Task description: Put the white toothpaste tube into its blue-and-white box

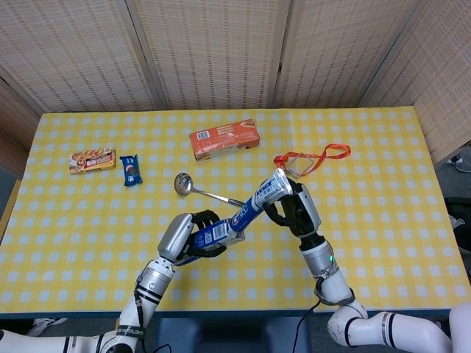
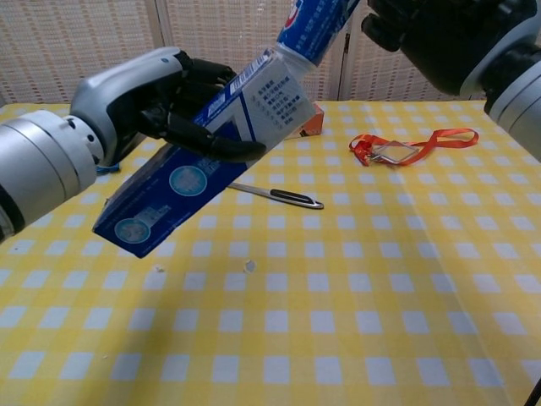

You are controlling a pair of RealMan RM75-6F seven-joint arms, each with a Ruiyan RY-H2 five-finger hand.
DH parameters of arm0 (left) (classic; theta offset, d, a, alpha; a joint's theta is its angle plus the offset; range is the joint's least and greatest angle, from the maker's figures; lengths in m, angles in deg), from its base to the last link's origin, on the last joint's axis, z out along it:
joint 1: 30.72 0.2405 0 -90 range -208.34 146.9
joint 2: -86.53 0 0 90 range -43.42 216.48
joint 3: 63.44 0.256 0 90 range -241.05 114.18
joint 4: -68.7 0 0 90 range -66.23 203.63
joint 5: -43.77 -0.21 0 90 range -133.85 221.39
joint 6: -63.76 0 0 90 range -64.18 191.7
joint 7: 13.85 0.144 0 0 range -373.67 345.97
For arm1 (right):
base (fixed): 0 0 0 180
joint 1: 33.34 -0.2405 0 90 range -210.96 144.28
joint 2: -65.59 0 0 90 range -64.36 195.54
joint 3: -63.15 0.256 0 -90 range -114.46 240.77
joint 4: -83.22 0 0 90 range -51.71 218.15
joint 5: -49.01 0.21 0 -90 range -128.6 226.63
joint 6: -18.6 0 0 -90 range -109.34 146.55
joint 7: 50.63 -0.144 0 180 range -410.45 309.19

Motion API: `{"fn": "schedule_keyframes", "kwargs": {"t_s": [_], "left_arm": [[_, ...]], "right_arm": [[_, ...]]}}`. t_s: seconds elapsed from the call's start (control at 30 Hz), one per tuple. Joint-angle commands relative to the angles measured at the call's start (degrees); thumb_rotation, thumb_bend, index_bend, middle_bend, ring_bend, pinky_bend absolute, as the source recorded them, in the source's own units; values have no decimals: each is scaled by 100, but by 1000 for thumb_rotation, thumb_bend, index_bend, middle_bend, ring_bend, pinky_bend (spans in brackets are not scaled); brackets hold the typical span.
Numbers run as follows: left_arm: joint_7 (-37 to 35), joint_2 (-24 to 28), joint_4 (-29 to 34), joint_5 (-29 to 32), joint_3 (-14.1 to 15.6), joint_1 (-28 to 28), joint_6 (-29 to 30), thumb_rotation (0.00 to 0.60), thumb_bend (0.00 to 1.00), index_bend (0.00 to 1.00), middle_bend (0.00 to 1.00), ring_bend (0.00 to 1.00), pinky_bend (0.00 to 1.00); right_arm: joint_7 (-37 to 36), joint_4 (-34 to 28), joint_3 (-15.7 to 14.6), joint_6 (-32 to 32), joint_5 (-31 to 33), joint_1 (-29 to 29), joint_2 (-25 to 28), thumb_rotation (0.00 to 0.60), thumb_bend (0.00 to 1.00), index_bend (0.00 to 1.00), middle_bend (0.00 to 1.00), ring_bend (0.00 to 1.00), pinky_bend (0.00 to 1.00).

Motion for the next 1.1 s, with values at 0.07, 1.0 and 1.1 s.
{"fn": "schedule_keyframes", "kwargs": {"t_s": [0.07,1.0,1.1], "left_arm": [[-56,-24,-32,-4,-44,-22,11,600,208,595,616,554,593],[-671,-145,-138,-12,-339,-57,160,600,208,595,616,554,593],[-690,-123,-118,-17,-348,-52,173,600,208,595,616,555,593]], "right_arm": [[5,56,-3,47,-20,8,-72,600,528,855,658,816,824],[330,441,-139,23,-283,-167,-521,600,527,500,364,533,510],[287,490,-187,111,-415,-163,-507,600,527,264,208,385,360]]}}
